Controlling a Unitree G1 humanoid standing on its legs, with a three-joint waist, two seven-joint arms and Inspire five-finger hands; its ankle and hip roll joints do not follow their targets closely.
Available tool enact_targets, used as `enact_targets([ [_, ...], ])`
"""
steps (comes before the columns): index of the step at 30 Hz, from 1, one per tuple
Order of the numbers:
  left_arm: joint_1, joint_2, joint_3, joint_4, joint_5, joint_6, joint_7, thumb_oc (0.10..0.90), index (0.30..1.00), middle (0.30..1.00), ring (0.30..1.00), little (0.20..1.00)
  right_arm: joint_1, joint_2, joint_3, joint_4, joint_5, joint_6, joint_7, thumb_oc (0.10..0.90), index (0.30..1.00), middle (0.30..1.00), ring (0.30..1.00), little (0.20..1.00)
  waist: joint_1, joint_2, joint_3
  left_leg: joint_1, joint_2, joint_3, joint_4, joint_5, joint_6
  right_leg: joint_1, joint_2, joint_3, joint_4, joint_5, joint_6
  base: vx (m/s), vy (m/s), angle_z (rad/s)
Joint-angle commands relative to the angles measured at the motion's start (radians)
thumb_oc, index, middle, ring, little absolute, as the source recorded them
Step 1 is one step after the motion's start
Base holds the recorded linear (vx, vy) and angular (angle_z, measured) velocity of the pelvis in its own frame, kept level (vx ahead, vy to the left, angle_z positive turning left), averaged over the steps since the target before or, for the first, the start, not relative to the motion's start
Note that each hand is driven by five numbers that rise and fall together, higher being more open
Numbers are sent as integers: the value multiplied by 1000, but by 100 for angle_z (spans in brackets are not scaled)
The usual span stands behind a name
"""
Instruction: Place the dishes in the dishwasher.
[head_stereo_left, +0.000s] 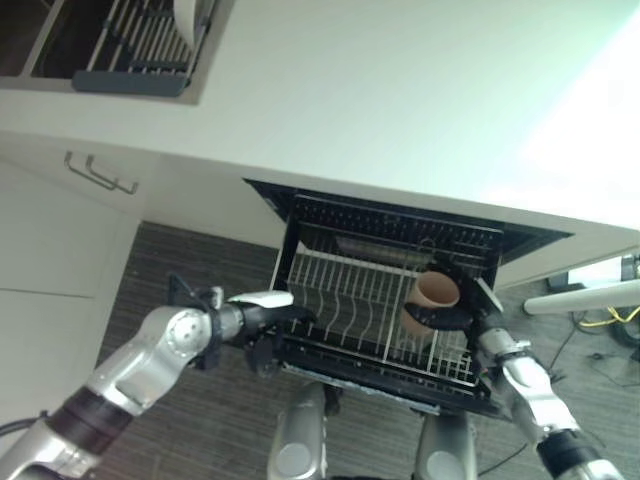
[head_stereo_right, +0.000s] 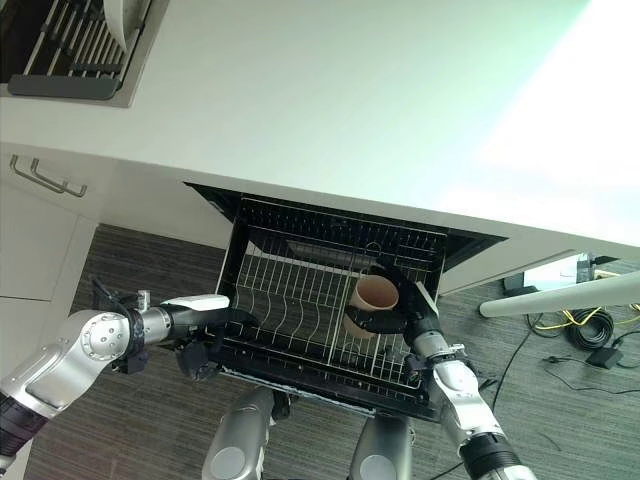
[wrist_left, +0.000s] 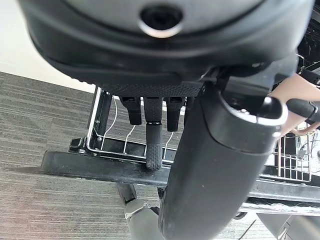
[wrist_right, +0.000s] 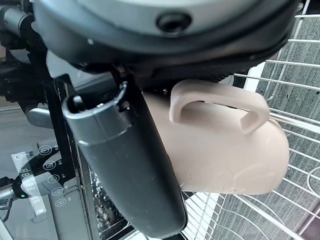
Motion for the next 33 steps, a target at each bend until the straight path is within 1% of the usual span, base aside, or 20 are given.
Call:
enact_targets([
  [1,24,29,77,-68,-43,-4,51,800,900,900,900,900,53,-43,-73,-72,-91,-158,-95,800,900,900,900,900,-31,8,-45,3,47,7,21,-52,-6,31,-24,81,106,-172,121,1,28,-7],
  [4,38,28,83,-58,-45,-11,58,800,900,900,900,900,60,-54,-80,-94,-123,-233,-117,800,900,900,900,900,-36,13,-46,6,46,12,21,-54,-5,31,-26,86,108,-176,122,6,36,-6],
  [5,38,28,83,-58,-45,-11,58,800,900,900,900,900,60,-54,-80,-94,-123,-233,-117,800,900,900,900,900,-36,13,-46,6,46,12,21,-54,-5,31,-26,86,108,-176,122,25,43,-13],
  [6,54,29,91,-59,-51,-16,59,800,900,900,900,900,71,-62,-91,-123,-137,-286,-107,800,900,900,900,900,-40,18,-46,11,44,14,21,-57,-4,33,-27,89,110,-179,123,32,47,-12],
  [7,70,32,99,-60,-52,-25,58,800,900,900,900,900,79,-68,-97,-145,-154,-312,-112,800,900,900,900,900,-42,23,-49,15,42,15,21,-62,-3,37,-27,89,106,-181,125,36,65,-11],
  [9,89,39,107,-63,-66,-39,60,800,900,900,900,900,81,-84,-99,-190,-223,-380,-151,800,900,900,900,900,-45,27,-49,17,40,17,21,-64,-3,38,-29,91,105,-184,125,20,47,-9],
  [11,101,43,112,-61,-71,-48,61,800,900,900,900,900,79,-105,-101,-241,-287,-405,-184,800,900,900,900,900,-47,29,-51,20,38,18,21,-66,-2,37,-28,94,108,-187,126,10,16,-2],
  [13,104,45,112,-58,-72,-53,62,800,900,900,900,900,75,-119,-100,-268,-304,-402,-193,800,900,900,900,900,-47,29,-51,20,38,18,21,-67,-3,36,-28,96,109,-189,126,0,0,0],
  [16,104,57,111,-60,-86,-62,60,800,900,900,900,900,66,-145,-85,-293,-303,-348,-168,800,900,900,900,900,-44,26,-54,20,38,17,21,-69,-5,37,-29,94,110,-194,125,0,0,0],
  [18,109,59,112,-62,-92,-66,63,800,900,900,900,900,66,-150,-72,-275,-291,-342,-147,800,900,900,900,900,-42,26,-55,21,38,18,21,-69,-4,39,-30,92,110,-194,123,0,0,0],
  [21,119,70,114,-69,-94,-67,70,800,900,900,900,900,73,-162,-59,-251,-276,-374,-95,800,900,900,900,900,-40,27,-53,23,39,18,21,-68,-5,46,-31,88,105,-195,123,0,0,0],
  [24,143,78,131,-76,-89,-84,63,800,900,900,900,900,83,-172,-45,-278,-255,-376,-49,800,900,900,900,900,-34,28,-54,25,35,9,21,-71,-6,50,-32,85,107,-197,123,0,0,0],
  [28,140,75,127,-77,-84,-86,66,800,900,900,900,900,77,-173,-32,-288,-252,-375,-87,800,900,900,900,900,-32,27,-54,19,35,6,21,-70,-6,46,-32,86,105,-196,124,0,0,0],
  [29,145,71,129,-76,-76,-84,69,800,900,900,900,900,81,-171,-38,-294,-262,-391,-112,800,900,900,900,900,-33,26,-53,18,36,7,21,-70,-6,46,-30,87,106,-196,125,0,0,0],
  [30,145,71,130,-76,-76,-84,69,800,900,900,900,900,82,-171,-39,-296,-262,-391,-114,800,900,900,900,900,-33,26,-53,18,36,7,21,-70,-6,46,-30,87,106,-196,125,0,0,0],
  [31,152,72,136,-74,-77,-82,74,800,900,900,900,900,87,-172,-51,-307,-260,-410,-128,800,900,900,900,900,-36,24,-53,20,37,8,21,-71,-5,46,-28,88,107,-198,125,0,0,0],
  [32,153,72,138,-74,-78,-82,74,800,900,900,900,900,88,-171,-54,-309,-259,-413,-129,800,900,900,900,900,-36,24,-53,21,37,8,21,-71,-5,47,-28,89,106,-198,125,0,0,0],
  [33,175,70,157,-75,-73,-82,78,800,900,900,900,900,101,-171,-77,-334,-248,-434,-137,800,900,900,900,900,-38,21,-60,28,37,10,21,-75,-4,59,-24,88,100,-199,126,0,0,0],
])
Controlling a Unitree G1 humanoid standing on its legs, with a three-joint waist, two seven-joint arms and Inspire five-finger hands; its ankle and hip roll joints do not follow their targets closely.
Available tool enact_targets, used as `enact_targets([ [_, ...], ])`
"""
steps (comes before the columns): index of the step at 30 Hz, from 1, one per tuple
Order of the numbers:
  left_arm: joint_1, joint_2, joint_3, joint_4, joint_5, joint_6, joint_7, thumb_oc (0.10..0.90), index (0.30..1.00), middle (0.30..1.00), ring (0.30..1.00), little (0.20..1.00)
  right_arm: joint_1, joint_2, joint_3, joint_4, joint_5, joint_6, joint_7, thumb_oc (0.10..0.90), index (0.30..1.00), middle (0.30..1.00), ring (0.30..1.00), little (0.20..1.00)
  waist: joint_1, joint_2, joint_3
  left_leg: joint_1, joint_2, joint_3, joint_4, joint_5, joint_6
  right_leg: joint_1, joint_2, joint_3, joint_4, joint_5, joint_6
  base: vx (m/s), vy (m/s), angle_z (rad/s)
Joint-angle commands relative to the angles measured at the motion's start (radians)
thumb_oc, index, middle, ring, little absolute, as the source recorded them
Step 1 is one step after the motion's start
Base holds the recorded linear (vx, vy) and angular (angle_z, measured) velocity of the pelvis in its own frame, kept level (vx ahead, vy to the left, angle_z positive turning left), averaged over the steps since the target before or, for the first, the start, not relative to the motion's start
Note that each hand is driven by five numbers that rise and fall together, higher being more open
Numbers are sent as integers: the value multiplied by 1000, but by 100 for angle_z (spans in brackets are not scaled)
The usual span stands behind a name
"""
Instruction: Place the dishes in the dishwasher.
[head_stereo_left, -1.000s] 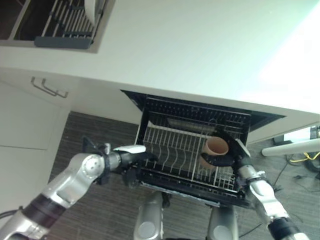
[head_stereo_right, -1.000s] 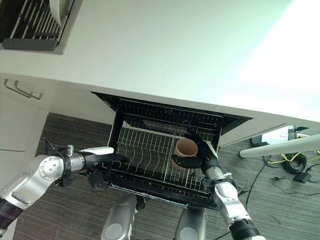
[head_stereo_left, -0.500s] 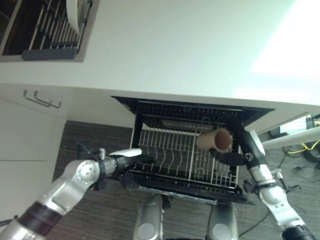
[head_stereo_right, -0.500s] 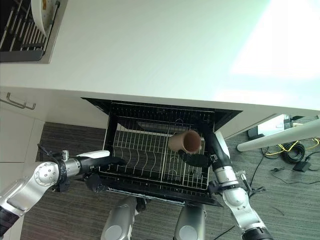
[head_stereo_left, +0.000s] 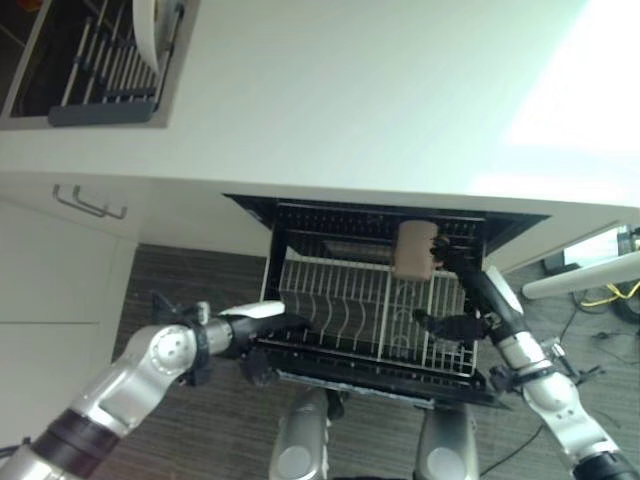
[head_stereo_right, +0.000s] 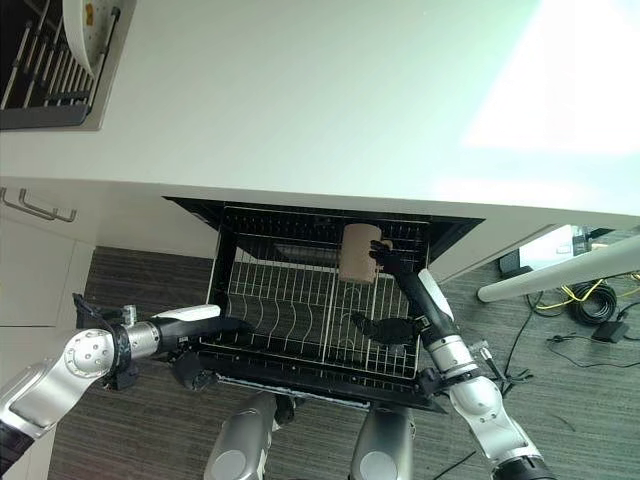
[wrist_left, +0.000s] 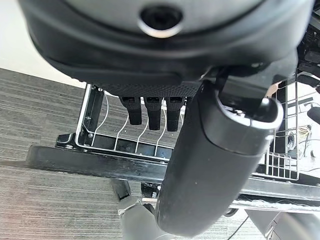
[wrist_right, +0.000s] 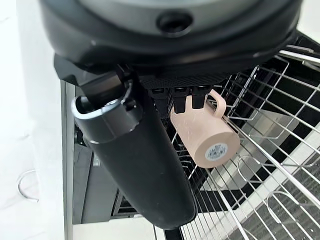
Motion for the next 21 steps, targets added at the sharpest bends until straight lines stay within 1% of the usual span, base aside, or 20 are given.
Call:
enact_targets([
  [1,46,59,85,-73,0,-34,31,800,900,900,900,900,-8,-18,-64,-178,45,-166,-31,800,900,900,900,900,7,-7,-62,4,35,-21,44,-83,0,70,-32,57,100,-204,129,0,0,0],
  [2,57,58,94,-73,3,-33,34,800,900,900,900,900,-2,-18,-75,-191,55,-176,-34,800,900,900,900,900,6,-9,-66,8,36,-21,44,-85,1,76,-30,57,96,-204,130,0,0,0],
  [3,87,53,122,-71,-8,-36,48,800,900,900,900,900,17,-10,-109,-230,81,-203,-30,800,900,900,900,900,3,-17,-82,21,40,-17,44,-91,3,99,-24,51,82,-203,134,31,31,-2],
  [5,102,50,137,-72,-16,-34,61,800,900,900,900,900,28,-6,-127,-259,96,-207,-25,800,900,900,900,900,1,-19,-90,26,44,-15,44,-94,4,109,-21,49,76,-202,138,21,55,-1],
  [6,128,40,167,-71,-36,-24,87,800,900,900,900,900,41,1,-160,-317,125,-203,-23,800,900,900,900,900,1,-22,-118,37,52,-8,44,-101,8,133,-15,38,65,-205,142,9,77,-3],
  [8,135,35,178,-72,-43,-18,95,800,900,900,900,900,47,4,-170,-333,129,-205,-27,800,900,900,900,900,1,-22,-129,39,55,-6,44,-103,9,140,-13,35,65,-208,142,-5,75,-4],
  [10,149,27,203,-68,-60,-11,105,800,900,900,900,900,58,11,-187,-360,140,-185,-26,800,900,900,900,900,2,-21,-155,44,62,-6,44,-106,12,156,-5,28,65,-213,142,5,102,-1],
  [13,173,15,238,-61,-92,-4,128,800,900,900,900,900,77,27,-204,-380,145,-166,-41,800,900,900,900,900,2,-22,-192,64,52,-12,44,-116,19,188,3,32,66,-224,144,12,161,-5],
  [15,203,8,277,-58,-133,-14,136,800,900,900,900,900,93,42,-219,-385,133,-158,-64,800,900,900,900,900,3,-24,-226,79,33,-16,44,-125,30,200,-2,45,65,-214,149,12,289,-14],
  [16,232,3,316,-54,-147,-19,121,800,900,900,900,900,112,61,-241,-378,112,-147,-82,800,900,900,900,900,2,-29,-260,95,8,-9,44,-141,44,207,-24,58,65,-167,158,15,317,-21],
  [18,252,2,346,-49,-156,-23,101,800,900,900,900,900,127,79,-258,-367,108,-131,-94,800,900,900,900,900,1,-30,-286,102,-12,-3,44,-154,56,202,-45,67,65,-112,166,6,237,-31],
  [20,267,3,367,-45,-166,-23,83,800,900,900,900,900,140,101,-272,-339,112,-134,-111,800,900,900,900,900,4,-37,-306,111,-32,2,44,-169,65,197,-69,76,65,-63,177,3,171,-38],
  [21,278,4,386,-45,-177,-23,75,800,900,900,900,900,152,117,-289,-329,105,-138,-128,800,900,900,900,900,4,-44,-317,120,-46,8,44,-182,70,188,-92,80,65,-30,184,-5,163,-32],
])
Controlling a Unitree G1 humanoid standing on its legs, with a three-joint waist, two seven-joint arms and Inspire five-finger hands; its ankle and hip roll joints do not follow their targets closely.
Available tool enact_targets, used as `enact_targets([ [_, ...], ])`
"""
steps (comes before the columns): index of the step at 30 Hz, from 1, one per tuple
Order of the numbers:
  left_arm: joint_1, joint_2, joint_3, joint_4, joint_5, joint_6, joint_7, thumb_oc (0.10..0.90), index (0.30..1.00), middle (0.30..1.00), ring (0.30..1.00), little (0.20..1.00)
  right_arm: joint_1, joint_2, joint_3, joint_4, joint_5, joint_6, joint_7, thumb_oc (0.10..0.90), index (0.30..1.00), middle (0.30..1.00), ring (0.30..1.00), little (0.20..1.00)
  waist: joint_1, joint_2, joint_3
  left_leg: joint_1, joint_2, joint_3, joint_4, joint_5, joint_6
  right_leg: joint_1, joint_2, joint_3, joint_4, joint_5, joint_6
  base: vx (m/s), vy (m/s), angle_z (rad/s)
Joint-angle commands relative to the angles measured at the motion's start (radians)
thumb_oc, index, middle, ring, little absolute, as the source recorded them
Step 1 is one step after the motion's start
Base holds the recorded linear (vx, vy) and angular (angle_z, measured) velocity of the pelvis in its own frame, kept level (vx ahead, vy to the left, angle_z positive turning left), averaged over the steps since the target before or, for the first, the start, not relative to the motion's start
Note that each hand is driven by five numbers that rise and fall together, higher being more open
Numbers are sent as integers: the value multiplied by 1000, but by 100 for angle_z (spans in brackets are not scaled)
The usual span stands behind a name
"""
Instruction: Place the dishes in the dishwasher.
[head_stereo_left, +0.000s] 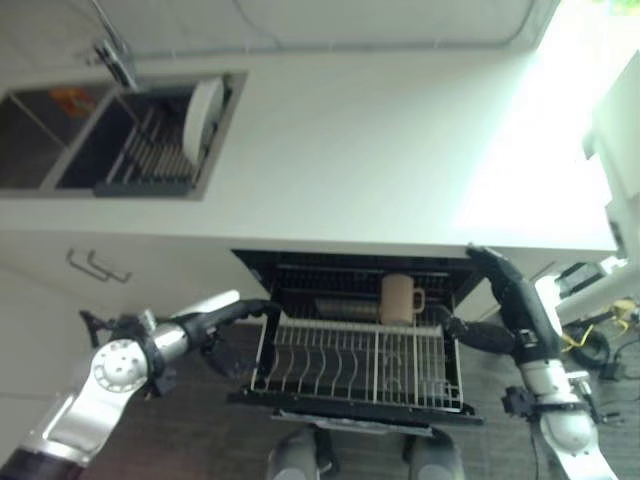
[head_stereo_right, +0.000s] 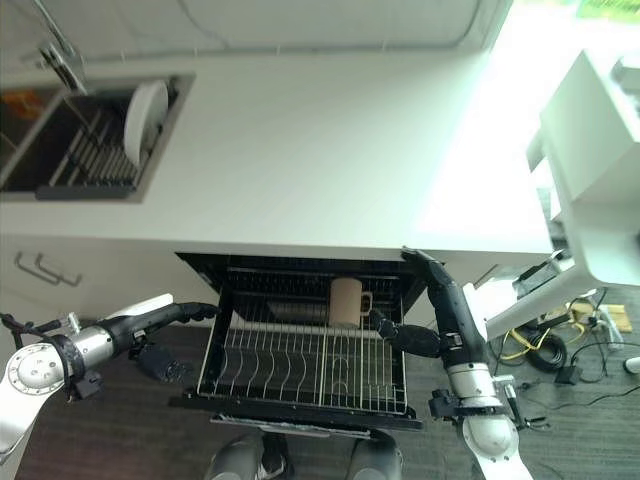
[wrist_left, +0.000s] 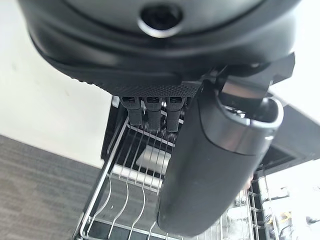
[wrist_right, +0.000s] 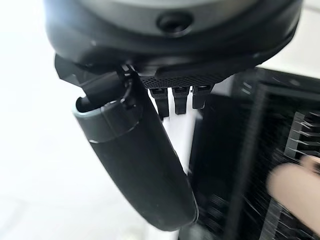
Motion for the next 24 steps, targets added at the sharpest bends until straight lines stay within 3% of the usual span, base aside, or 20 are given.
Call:
enact_targets([
  [1,27,14,83,-49,-63,-23,-9,800,900,900,900,900,-87,-35,-107,-93,14,-147,-61,800,900,900,900,900,8,23,-56,62,-65,-50,-153,9,27,50,-114,8,165,-111,129,-12,141,-38],
  [4,59,8,118,-42,-81,-26,3,800,900,900,900,900,-66,-23,-146,-108,8,-155,-47,800,900,900,900,900,4,3,-70,80,-81,-29,-153,-21,31,0,-143,29,165,-42,131,-47,100,-45],
  [7,96,-10,152,-28,-80,-52,44,800,900,900,900,900,-58,-16,-161,-126,53,-145,21,800,900,900,900,900,15,4,-71,97,-67,9,-153,-28,34,8,-120,-27,165,-40,131,-33,91,-45],
  [10,76,-46,138,23,-71,-67,77,800,900,900,900,900,-64,-14,-142,-121,96,-121,76,800,900,900,900,900,18,31,-77,95,-55,10,-153,-20,57,49,4,-113,223,-128,100,-22,67,-54],
  [13,65,-76,123,73,-87,-69,132,800,900,900,900,900,-77,-19,-114,-88,154,-129,172,800,900,900,900,900,18,31,-85,84,-66,0,-153,-18,67,22,97,-125,325,-203,80,-81,-62,-15],
  [14,65,-81,124,79,-94,-69,144,800,900,900,900,900,-80,-20,-109,-76,167,-138,196,800,900,900,900,900,18,29,-86,85,-69,-2,-153,-18,66,21,109,-128,321,-211,81,-45,-190,-18],
  [16,83,-102,143,104,-117,-72,197,800,900,900,900,900,-77,-9,-102,-54,213,-159,279,800,900,900,900,900,18,24,-92,90,-75,-10,-153,-15,48,83,152,-144,199,-242,51,-28,-244,-15],
  [20,135,-155,157,156,-137,-66,316,800,900,900,900,900,-83,-3,-89,-77,264,-142,319,800,900,900,900,900,27,8,-103,114,-108,-6,-153,-16,32,89,148,-125,165,-296,35,0,-179,8],
  [21,144,-188,145,203,-142,-61,381,800,900,900,900,900,-94,-2,-92,-89,281,-131,332,800,900,900,900,900,33,5,-102,124,-128,-7,-153,-3,28,94,147,-114,165,-331,16,8,-85,-1],
  [24,126,-253,102,301,-145,-49,493,800,900,900,900,900,-128,2,-78,-102,258,-137,313,800,900,900,900,900,48,-13,-91,121,-153,-43,-153,27,17,105,142,-81,165,-350,-4,-2,-40,-8],
])
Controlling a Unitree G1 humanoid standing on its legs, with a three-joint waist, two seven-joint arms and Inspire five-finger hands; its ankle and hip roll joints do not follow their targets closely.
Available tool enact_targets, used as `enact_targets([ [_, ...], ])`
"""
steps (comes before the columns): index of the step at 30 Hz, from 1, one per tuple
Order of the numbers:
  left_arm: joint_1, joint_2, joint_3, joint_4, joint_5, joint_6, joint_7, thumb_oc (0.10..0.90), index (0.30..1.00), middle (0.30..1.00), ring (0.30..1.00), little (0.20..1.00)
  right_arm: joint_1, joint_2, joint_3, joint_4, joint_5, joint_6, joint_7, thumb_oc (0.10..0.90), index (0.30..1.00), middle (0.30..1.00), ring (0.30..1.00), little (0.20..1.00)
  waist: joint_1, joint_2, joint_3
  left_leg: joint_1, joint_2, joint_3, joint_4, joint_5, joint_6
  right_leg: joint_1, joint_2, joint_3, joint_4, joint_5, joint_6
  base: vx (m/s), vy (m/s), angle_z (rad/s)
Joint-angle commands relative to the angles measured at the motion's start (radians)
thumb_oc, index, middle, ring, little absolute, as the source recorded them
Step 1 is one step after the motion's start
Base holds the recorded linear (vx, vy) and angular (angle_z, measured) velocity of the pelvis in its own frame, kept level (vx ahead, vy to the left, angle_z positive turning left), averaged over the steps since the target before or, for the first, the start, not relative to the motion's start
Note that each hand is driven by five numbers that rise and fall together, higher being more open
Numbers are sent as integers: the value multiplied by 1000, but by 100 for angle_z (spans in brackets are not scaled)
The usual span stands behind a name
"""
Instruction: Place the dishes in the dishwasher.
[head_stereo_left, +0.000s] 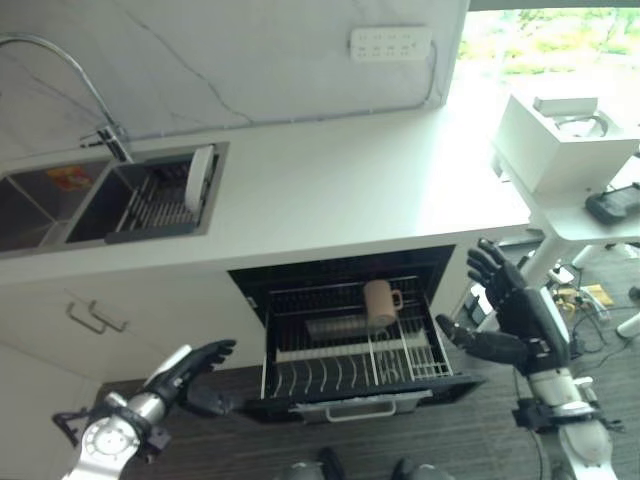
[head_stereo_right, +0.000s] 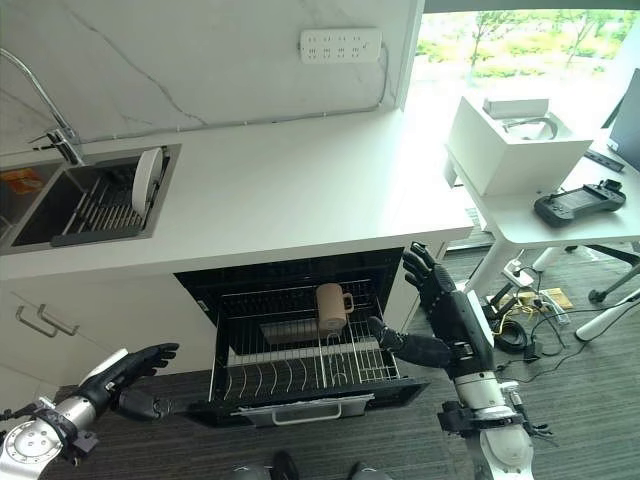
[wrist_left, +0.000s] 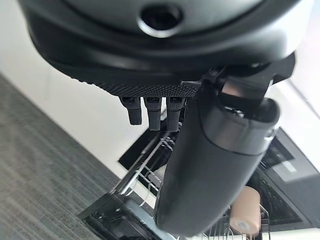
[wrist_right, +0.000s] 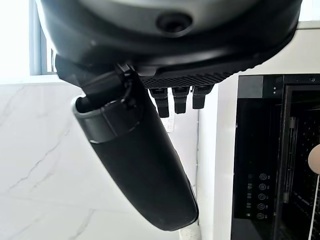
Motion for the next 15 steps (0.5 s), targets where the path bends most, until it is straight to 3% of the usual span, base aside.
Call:
enact_targets([
  [1,-107,19,0,41,-36,-30,205,800,900,900,900,900,-166,-2,-34,-99,33,-108,-20,800,900,900,900,900,17,-43,9,72,-83,-151,54,-124,34,34,14,51,-21,-27,92,-6,62,16],
  [4,-126,-75,-49,169,-87,-15,304,800,900,900,900,900,-212,2,-16,-102,85,-80,-7,800,900,900,900,900,21,-50,-17,59,13,-162,54,-95,-10,22,1,55,-21,-43,86,27,170,-9],
  [8,-127,-145,-77,303,-81,-45,323,800,900,900,900,900,-238,12,7,-154,110,-25,4,800,900,900,900,900,12,-50,-37,47,138,-158,54,-58,-63,17,-43,50,-21,-42,90,35,325,1],
  [10,-132,-170,-86,359,-66,-73,320,800,900,900,900,900,-241,10,9,-170,111,-14,-1,800,900,900,900,900,5,-49,-36,64,162,-144,54,-59,-69,28,-69,45,-21,-40,96,41,446,7],
  [15,-143,-182,-142,452,-8,-124,297,800,900,900,900,900,-243,39,13,-181,66,-22,-83,800,900,900,900,900,0,-20,-34,70,126,-142,54,-84,-42,66,-106,24,-21,-15,128,45,407,12],
])
